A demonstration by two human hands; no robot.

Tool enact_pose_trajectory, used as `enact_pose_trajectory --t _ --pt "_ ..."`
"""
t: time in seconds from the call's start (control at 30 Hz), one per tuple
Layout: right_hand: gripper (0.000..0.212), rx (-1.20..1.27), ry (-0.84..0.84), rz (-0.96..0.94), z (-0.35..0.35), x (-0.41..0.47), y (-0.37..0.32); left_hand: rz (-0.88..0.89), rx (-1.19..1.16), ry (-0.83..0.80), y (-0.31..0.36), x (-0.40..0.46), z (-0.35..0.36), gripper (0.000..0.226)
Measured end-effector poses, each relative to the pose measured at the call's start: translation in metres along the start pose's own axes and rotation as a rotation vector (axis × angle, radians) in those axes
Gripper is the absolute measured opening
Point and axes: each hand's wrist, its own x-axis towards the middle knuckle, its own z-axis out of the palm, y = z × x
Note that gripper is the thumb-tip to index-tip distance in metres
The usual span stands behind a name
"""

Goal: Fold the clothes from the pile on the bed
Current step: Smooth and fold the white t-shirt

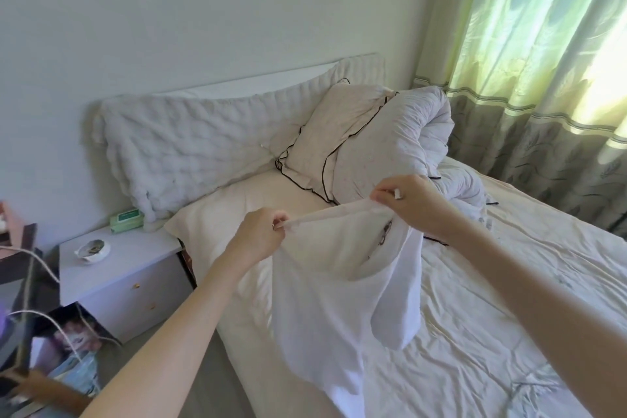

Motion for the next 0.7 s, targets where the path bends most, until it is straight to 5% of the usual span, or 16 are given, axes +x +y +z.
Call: enact_pose_trajectory --t 0.3,0.57,0.7 --pt "0.010 -0.164 -0.231 -0.043 -0.004 0.000 0.009 -0.163 0.016 0.128 -0.040 0.000 -0.017 0.018" --pt "0.010 -0.364 0.106 -0.068 -0.011 0.015 0.029 -0.296 -0.186 0.094 -0.046 -0.008 -0.032 0.016" --pt "0.009 -0.371 0.166 -0.025 -0.012 0.019 0.031 -0.452 -0.455 -0.094 -0.038 -0.018 -0.032 0.010"
